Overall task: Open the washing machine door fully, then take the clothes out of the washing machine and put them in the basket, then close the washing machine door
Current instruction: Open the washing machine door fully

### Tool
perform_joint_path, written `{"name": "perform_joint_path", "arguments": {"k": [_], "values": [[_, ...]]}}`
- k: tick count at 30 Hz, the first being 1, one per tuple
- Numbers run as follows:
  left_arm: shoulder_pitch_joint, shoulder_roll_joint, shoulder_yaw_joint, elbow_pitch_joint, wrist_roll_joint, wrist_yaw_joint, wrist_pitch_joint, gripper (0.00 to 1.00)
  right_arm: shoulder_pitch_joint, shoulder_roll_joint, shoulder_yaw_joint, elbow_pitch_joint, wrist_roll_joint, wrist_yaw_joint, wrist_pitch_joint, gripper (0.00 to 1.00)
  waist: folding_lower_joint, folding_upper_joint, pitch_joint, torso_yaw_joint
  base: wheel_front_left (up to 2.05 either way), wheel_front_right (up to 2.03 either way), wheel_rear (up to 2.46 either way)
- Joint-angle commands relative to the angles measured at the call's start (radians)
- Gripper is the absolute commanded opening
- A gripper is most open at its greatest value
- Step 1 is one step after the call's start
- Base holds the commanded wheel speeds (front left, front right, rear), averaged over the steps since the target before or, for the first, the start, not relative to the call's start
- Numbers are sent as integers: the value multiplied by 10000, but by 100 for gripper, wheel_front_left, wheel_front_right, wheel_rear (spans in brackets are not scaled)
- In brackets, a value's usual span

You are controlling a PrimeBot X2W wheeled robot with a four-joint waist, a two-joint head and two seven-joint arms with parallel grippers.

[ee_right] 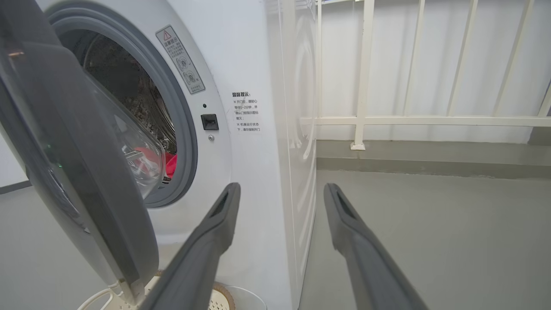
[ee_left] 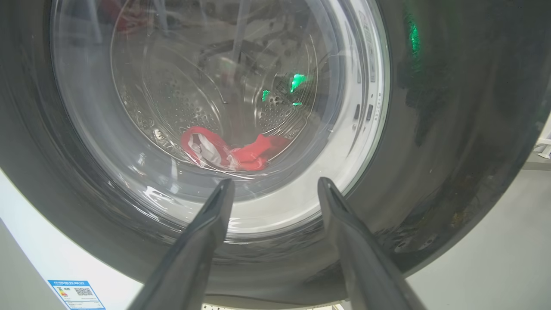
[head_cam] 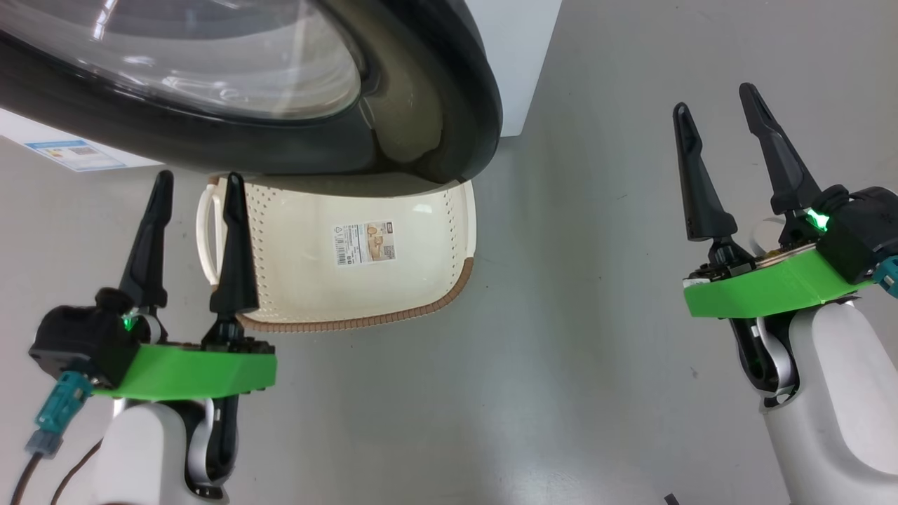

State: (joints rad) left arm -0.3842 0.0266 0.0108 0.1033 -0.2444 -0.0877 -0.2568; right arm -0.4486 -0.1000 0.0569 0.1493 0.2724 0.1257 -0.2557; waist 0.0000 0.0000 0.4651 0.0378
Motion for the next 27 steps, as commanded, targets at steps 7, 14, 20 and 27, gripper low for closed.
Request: {"name": "perform_joint_path", "arguments": {"k": [7, 14, 20, 27], "values": [[220, 237, 337, -301, 108, 53, -49, 100, 180, -12, 214, -218, -24, 50, -60, 100, 0, 0, 27, 25, 0, 0, 0], [240, 237, 356, -307, 134, 60, -49, 100, 154, -27, 287, -151, 14, 50, -60, 100, 0, 0, 33, -3, 0, 0, 0], [214, 237, 334, -339, 159, 70, -49, 100, 131, -17, 312, -171, -2, 50, -60, 100, 0, 0, 77, 1, 0, 0, 0], [198, 237, 311, -337, 135, 116, -49, 100, -115, -47, 778, 176, 136, 50, -61, 29, 0, 0, 62, 42, 0, 0, 0]]}}
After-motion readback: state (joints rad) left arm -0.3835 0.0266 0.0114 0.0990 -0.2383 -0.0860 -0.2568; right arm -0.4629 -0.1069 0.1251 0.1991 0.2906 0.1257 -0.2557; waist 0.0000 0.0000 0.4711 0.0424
